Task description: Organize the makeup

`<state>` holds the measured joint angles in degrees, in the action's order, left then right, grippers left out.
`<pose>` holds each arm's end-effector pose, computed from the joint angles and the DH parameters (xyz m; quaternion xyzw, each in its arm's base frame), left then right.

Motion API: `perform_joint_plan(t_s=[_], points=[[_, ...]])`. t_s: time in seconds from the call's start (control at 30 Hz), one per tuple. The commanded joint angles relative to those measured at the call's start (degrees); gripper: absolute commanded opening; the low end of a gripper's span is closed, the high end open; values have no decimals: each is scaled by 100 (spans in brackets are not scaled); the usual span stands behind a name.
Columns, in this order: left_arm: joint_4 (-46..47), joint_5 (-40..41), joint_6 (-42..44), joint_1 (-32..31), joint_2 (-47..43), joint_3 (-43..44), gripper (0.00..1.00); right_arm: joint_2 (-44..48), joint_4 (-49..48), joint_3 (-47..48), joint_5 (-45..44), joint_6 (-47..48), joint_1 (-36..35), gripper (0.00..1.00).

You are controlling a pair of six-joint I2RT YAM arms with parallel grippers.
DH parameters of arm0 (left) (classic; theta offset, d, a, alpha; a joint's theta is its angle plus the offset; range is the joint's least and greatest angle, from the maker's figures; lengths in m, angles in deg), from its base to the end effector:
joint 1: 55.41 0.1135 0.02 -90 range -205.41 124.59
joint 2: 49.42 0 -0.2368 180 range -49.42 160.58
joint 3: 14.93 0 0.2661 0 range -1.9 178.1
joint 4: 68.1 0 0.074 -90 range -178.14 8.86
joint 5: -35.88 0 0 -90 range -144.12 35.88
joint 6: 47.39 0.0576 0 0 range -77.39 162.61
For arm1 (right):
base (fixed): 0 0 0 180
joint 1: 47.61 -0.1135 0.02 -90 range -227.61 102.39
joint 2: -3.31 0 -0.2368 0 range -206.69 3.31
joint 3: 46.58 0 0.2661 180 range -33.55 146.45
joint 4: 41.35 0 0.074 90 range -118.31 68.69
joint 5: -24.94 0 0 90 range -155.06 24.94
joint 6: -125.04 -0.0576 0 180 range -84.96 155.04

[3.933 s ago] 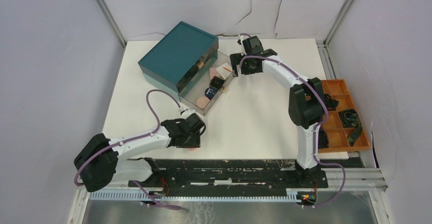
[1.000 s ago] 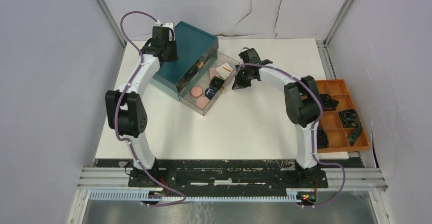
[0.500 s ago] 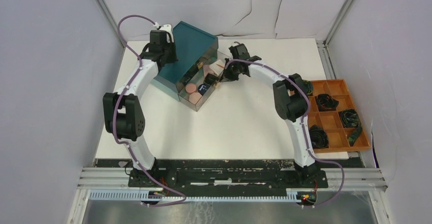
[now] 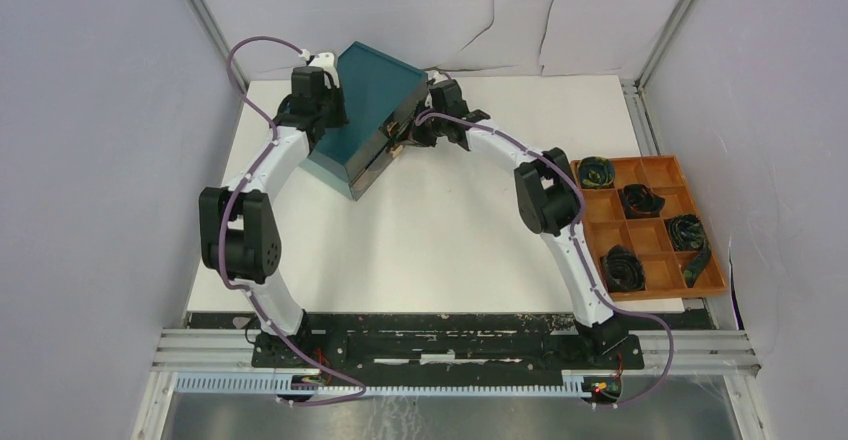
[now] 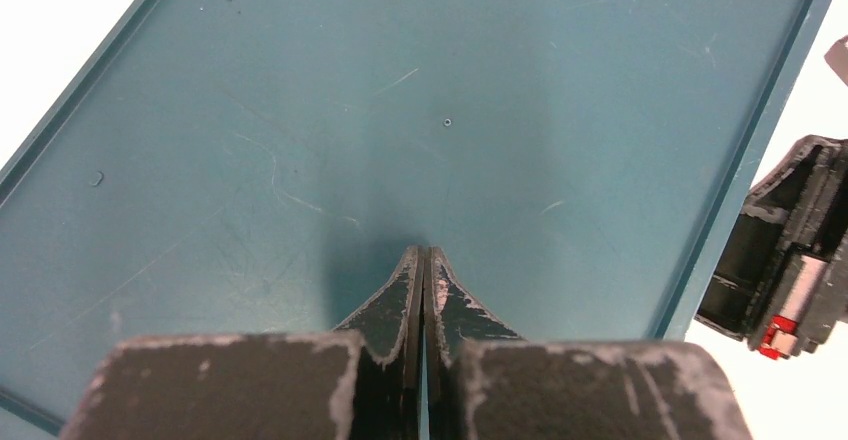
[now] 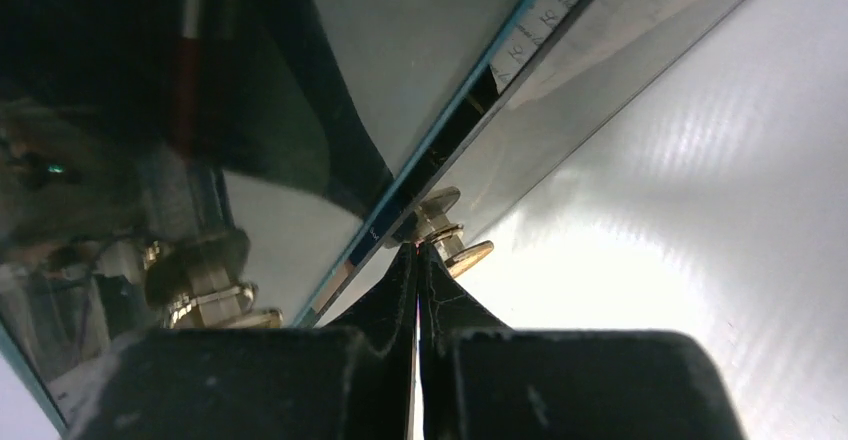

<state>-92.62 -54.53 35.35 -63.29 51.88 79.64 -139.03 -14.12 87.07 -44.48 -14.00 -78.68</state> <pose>0.4389 -0.0612 0.2463 0.0065 0.8714 -0.0677 0.4858 0.4813 0.3136 0.1429 0.0567 0.8783 0.4096 0.2400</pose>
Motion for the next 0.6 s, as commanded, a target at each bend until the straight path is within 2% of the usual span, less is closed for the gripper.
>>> perform_joint_plan(t_s=[0.0, 0.17, 0.33, 0.43, 0.5, 0.57], points=[[-899, -273, -152, -35, 154, -305, 3, -243, -842, 509, 67, -547, -73, 1], [-873, -244, -147, -35, 128, -316, 3, -126, -583, 627, -92, -314, -67, 0], [-985, -73, 8, -33, 20, -6, 3, 752, -13, -121, -379, 543, -24, 0], [-1335, 69, 159, -30, 11, 609, 20, 1317, 664, -343, -517, 1342, 118, 2], [-1499, 76, 205, -33, -29, 1032, 26, 1698, 1159, -420, -728, 1874, 216, 15], [-1611, 10, 240, -33, -84, 1421, 37, 2018, 1696, -417, -986, 2415, 329, 23]])
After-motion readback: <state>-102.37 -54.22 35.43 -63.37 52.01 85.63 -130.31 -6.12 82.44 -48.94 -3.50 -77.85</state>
